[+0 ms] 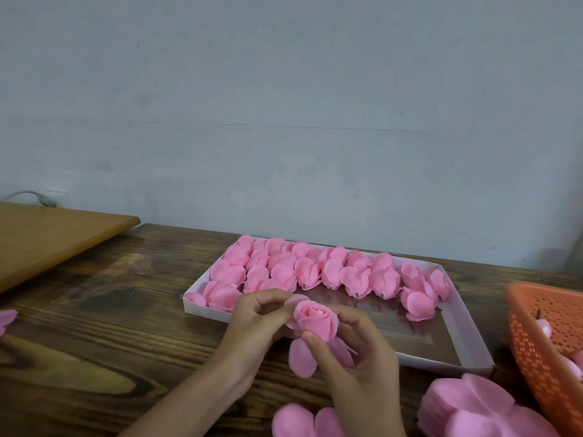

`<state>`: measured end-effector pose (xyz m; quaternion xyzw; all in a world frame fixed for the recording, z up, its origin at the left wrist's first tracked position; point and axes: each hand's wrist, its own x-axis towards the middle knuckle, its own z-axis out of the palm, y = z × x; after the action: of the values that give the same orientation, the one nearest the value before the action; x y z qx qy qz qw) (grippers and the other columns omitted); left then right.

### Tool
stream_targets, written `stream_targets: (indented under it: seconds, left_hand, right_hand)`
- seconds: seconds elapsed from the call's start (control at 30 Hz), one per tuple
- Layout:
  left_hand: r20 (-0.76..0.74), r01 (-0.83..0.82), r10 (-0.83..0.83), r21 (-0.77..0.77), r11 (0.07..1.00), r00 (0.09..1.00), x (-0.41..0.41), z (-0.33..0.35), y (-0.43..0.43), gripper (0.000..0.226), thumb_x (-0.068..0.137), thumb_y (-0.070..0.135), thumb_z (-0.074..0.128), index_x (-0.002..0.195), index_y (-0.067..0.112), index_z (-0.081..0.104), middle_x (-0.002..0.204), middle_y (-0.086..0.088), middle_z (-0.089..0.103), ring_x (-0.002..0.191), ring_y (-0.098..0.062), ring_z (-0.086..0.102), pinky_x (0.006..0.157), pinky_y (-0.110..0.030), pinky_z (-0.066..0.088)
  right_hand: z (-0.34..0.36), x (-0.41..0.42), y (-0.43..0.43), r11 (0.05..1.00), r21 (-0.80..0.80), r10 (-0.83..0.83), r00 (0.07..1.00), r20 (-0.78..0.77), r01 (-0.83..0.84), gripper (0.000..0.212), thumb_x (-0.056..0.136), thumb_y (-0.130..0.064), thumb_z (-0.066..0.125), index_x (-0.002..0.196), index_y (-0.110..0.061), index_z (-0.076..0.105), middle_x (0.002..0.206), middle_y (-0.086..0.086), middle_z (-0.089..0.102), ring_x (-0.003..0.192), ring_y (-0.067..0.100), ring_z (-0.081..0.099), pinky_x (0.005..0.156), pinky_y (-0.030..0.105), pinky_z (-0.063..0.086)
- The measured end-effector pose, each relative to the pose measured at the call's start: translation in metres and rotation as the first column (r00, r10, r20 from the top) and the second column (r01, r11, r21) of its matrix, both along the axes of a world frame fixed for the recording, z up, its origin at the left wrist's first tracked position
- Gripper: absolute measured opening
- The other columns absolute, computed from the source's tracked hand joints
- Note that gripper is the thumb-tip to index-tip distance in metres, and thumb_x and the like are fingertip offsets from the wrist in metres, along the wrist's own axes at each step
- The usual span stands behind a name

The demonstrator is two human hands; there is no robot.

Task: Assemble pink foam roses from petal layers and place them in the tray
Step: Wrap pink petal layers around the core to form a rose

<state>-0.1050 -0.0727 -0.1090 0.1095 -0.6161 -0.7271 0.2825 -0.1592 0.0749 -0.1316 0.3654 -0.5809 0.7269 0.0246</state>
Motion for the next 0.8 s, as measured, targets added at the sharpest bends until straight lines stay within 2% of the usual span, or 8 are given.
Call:
stream_targets:
  seconds: [0.17, 0.27, 0.37, 0.5, 0.57, 0.63, 0.73, 0.8]
  left_hand:
    - [-0.019, 0.004, -0.005, -0.045, 0.999, 1.000, 0.000, -0.002, 0.002, 0.036, 0.070, 0.041, 0.086, 0.090, 0.011, 0.085, 0.095, -0.017, 0.079, 0.090, -0.026, 0.074, 0.079, -0.036, 0.061]
    - [-0.013, 0.016, -0.017, -0.087, 0.996, 1.000, 0.002, 0.000, 0.003, 0.032, 0.082, 0.037, 0.084, 0.096, 0.008, 0.084, 0.099, -0.021, 0.079, 0.098, -0.038, 0.073, 0.087, -0.049, 0.060]
    - [-0.008, 0.021, -0.022, -0.175, 0.984, 1.000, 0.002, 0.001, 0.005, 0.025, 0.095, 0.031, 0.075, 0.094, 0.007, 0.083, 0.096, -0.022, 0.077, 0.094, -0.036, 0.071, 0.084, -0.044, 0.059]
    - [-0.033, -0.016, 0.011, -0.136, 0.991, 0.999, 0.003, 0.003, 0.007, 0.050, 0.092, 0.048, 0.073, 0.085, -0.001, 0.079, 0.091, -0.029, 0.073, 0.091, -0.031, 0.071, 0.086, -0.044, 0.057]
    - [-0.053, 0.002, -0.006, -0.074, 0.997, 0.999, 0.004, 0.006, 0.006, 0.052, 0.089, 0.055, 0.070, 0.089, 0.005, 0.083, 0.096, -0.023, 0.078, 0.097, -0.034, 0.076, 0.085, -0.040, 0.061]
    - [-0.084, 0.023, -0.029, -0.062, 0.998, 0.996, 0.005, 0.008, 0.004, 0.047, 0.088, 0.054, 0.068, 0.094, 0.010, 0.084, 0.101, -0.019, 0.079, 0.100, -0.033, 0.076, 0.084, -0.038, 0.062]
    - [-0.050, 0.039, -0.049, -0.175, 0.984, 0.998, 0.006, 0.008, -0.003, 0.035, 0.085, 0.043, 0.071, 0.106, 0.018, 0.083, 0.110, -0.012, 0.079, 0.106, -0.031, 0.075, 0.093, -0.048, 0.060]
    - [0.011, 0.099, -0.099, -0.245, 0.964, 0.995, 0.007, 0.009, -0.007, 0.030, 0.082, 0.037, 0.074, 0.109, 0.025, 0.082, 0.110, -0.008, 0.080, 0.104, -0.029, 0.076, 0.089, -0.043, 0.061]
  right_hand:
    - [0.002, 0.002, 0.001, 0.999, 0.034, 0.002, 1.000, 0.011, -0.002, 0.040, 0.081, -0.005, 0.086, 0.103, -0.035, 0.073, 0.096, -0.005, 0.081, 0.099, 0.018, 0.077, 0.087, 0.052, 0.059]
    - [0.003, 0.003, 0.003, 0.999, 0.035, -0.012, 1.000, -0.006, 0.012, 0.043, 0.080, -0.005, 0.086, 0.104, -0.038, 0.073, 0.103, -0.008, 0.080, 0.100, 0.015, 0.076, 0.082, 0.036, 0.060]
    - [0.003, 0.001, 0.003, 1.000, 0.030, -0.008, 1.000, 0.004, 0.008, 0.043, 0.077, -0.007, 0.088, 0.103, -0.038, 0.074, 0.120, -0.011, 0.075, 0.104, 0.014, 0.075, 0.078, 0.022, 0.057]
    - [0.006, 0.003, 0.002, 0.999, -0.005, -0.034, 0.999, -0.020, 0.034, 0.035, 0.075, -0.016, 0.089, 0.096, -0.039, 0.073, 0.102, -0.010, 0.078, 0.097, 0.010, 0.074, 0.076, 0.016, 0.055]
    - [0.007, 0.003, 0.001, 0.998, -0.029, -0.063, 0.998, -0.012, 0.063, 0.028, 0.072, -0.024, 0.087, 0.091, -0.037, 0.071, 0.094, -0.006, 0.077, 0.091, 0.012, 0.074, 0.073, 0.018, 0.056]
    - [0.004, 0.001, 0.001, 0.997, -0.027, -0.077, 0.997, 0.006, 0.077, 0.030, 0.073, -0.018, 0.089, 0.089, -0.035, 0.070, 0.093, -0.004, 0.077, 0.091, 0.012, 0.074, 0.073, 0.022, 0.057]
    - [0.002, -0.002, 0.001, 0.997, -0.022, -0.077, 0.996, 0.047, 0.078, 0.037, 0.076, -0.005, 0.088, 0.089, -0.034, 0.069, 0.095, -0.001, 0.078, 0.093, 0.014, 0.074, 0.071, 0.028, 0.059]
    - [0.002, -0.004, 0.000, 0.994, -0.044, -0.095, 0.993, 0.066, 0.098, 0.039, 0.076, -0.001, 0.087, 0.090, -0.034, 0.070, 0.095, 0.000, 0.078, 0.092, 0.016, 0.074, 0.068, 0.028, 0.058]
